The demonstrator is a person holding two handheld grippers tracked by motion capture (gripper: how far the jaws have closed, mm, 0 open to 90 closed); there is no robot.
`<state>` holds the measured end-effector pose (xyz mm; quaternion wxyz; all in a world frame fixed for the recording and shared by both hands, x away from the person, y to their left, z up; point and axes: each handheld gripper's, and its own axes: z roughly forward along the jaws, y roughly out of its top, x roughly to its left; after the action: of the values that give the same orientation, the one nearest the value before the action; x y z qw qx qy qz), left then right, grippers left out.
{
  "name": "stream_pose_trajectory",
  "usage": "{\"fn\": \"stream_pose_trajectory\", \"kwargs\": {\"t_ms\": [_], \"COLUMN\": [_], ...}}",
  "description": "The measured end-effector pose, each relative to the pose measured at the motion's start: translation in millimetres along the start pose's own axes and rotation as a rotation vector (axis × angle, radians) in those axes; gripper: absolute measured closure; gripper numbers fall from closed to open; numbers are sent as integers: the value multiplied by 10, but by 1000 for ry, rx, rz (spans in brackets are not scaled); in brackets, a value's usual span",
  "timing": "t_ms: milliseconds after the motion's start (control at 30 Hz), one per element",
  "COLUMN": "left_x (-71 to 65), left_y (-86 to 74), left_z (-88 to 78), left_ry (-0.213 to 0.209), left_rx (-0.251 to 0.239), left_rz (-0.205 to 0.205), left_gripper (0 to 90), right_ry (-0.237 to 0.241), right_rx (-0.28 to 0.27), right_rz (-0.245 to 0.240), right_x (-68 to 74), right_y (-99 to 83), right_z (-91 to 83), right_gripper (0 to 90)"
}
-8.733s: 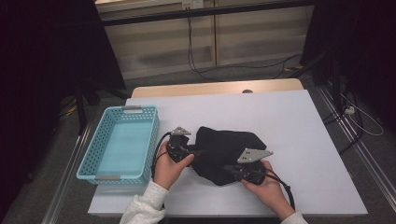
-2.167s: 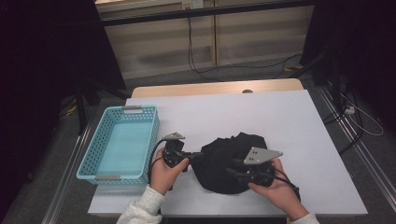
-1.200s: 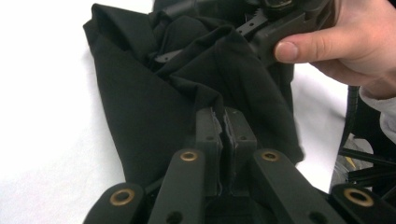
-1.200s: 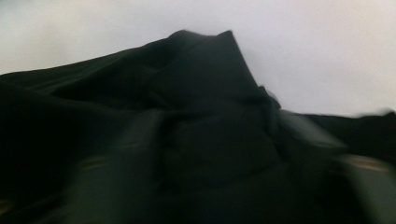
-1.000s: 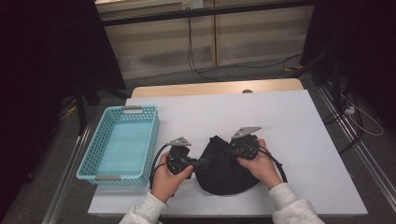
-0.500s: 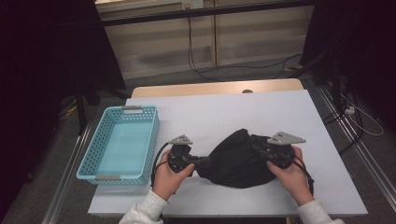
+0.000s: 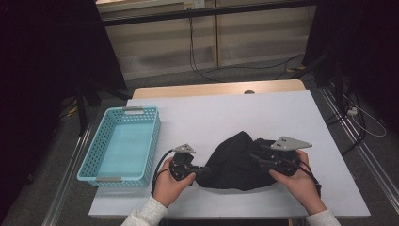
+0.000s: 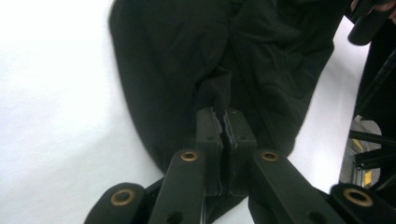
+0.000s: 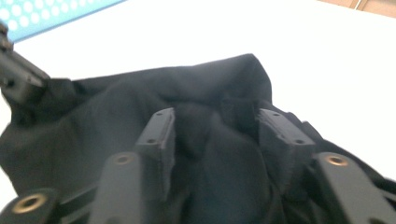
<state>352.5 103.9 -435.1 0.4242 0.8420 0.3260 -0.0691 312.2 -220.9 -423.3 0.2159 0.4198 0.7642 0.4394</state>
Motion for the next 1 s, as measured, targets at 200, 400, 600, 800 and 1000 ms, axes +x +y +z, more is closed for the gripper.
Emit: {"fn": "stream_pose_trajectory", "kwargs": {"t_ms": [200, 400, 600, 800, 1000], "left_x": [44, 69, 136, 168, 175], "left_y": [10, 11, 17, 34, 38], "left_z": [-59, -70, -163, -165, -118], "left_ry": [-3, 9, 45, 75, 103], "left_rx": [-12, -24, -64, -98, -104], "left_rz": [-12, -19, -31, -56, -47], "left_gripper": [863, 863, 842, 666, 499], "right_ry": [-14, 14, 111, 214, 276], "right_rx": [-37, 10, 107, 139, 160], "right_rz": [27, -1, -14, -28, -53], "right_x": [-47, -2, 79, 263, 411], "right_y": [174, 238, 1, -222, -295], "right_z": [62, 298, 440, 394, 290], "right_gripper": [412, 473, 640, 789, 830]}}
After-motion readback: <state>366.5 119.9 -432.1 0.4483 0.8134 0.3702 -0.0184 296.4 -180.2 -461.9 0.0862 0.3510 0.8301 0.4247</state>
